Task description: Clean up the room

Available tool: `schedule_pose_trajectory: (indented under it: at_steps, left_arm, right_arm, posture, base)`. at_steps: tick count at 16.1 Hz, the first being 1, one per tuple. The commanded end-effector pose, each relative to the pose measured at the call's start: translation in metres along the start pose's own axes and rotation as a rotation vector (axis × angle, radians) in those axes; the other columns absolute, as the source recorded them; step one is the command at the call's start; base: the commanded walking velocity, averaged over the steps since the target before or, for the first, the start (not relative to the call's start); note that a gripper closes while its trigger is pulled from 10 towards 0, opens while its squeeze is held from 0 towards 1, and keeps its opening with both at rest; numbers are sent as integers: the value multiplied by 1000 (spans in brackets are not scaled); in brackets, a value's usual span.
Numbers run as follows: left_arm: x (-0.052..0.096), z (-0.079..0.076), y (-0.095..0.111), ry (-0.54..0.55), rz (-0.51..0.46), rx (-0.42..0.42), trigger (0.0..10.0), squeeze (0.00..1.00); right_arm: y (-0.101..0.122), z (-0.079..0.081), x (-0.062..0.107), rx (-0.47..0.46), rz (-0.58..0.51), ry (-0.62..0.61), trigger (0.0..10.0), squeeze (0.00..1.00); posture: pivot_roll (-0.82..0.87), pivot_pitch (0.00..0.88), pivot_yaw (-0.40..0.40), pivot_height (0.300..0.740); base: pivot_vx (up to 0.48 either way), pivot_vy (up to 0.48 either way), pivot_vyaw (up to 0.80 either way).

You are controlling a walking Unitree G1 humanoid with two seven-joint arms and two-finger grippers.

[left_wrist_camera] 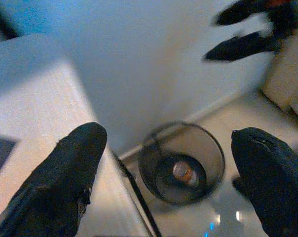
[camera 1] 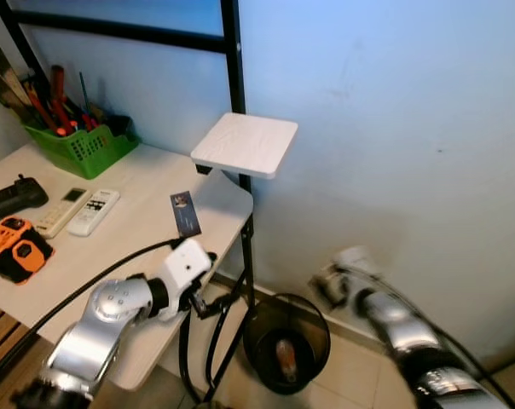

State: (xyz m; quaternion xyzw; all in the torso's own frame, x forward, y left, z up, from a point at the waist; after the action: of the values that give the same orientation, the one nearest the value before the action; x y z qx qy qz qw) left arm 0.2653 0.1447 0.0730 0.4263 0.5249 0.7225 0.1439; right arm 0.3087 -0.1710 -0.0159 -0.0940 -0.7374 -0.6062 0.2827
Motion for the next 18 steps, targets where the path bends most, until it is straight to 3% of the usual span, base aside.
schedule_pose_trajectory:
  at_steps: [1,3,7,9,12,15,18]
  left_arm:
    - [5,7,5,67,-29,18,10000,0]
    - [12,10,-7,230,-21,97,10000,0]
    - [8,9,-8,310,-25,114,10000,0]
    - [5,10,-10,352,-31,152,10000,0]
    - [5,10,-14,389,-24,159,10000,0]
    - [15,15,-25,460,-13,199,10000,0]
    - [7,18,-19,486,-43,193,10000,0]
  right_arm:
    - [8,-5,5,-45,-70,-23,10000,1000]
    - [10,-22,28,-123,-165,-114,10000,1000]
    - [16,-22,47,-233,-243,-209,10000,1000]
    - [8,-27,58,-340,-201,-320,10000,1000]
    - [11,-32,64,-326,-212,-330,10000,1000]
    - [22,-31,66,-315,-227,-325,10000,1000]
    - [33,-21,57,-287,-243,-288,10000,1000]
  posture:
    - [21,0,72,740]
    - [7,0,72,740]
    - [-24,0,69,740]
    - [-46,0,85,740]
    - [-43,0,74,740]
    - [-45,0,71,740]
    - [-27,0,56,740]
  base:
    - [0,0,0]
    - [0,0,0]
    - [0,0,-600]
    - [0,0,-775]
    - [0,0,-737]
    - [0,0,-738]
    - [0,0,-738]
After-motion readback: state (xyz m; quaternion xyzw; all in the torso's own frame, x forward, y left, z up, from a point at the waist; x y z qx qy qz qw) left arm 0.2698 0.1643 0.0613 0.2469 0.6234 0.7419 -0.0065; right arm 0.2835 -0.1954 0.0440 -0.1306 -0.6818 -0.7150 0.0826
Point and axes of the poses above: a point about 5 cm out from each wrist's last joint towards the gripper, its own x axis pointing back from the gripper into the wrist, its own y axis along the axis of the wrist's last joint, z = x × y, the point moved 3 cm from there along -x, pointing out of the wrist towards the gripper, and after that the axes turned 3 degrees about x, right-handed, at the moved point
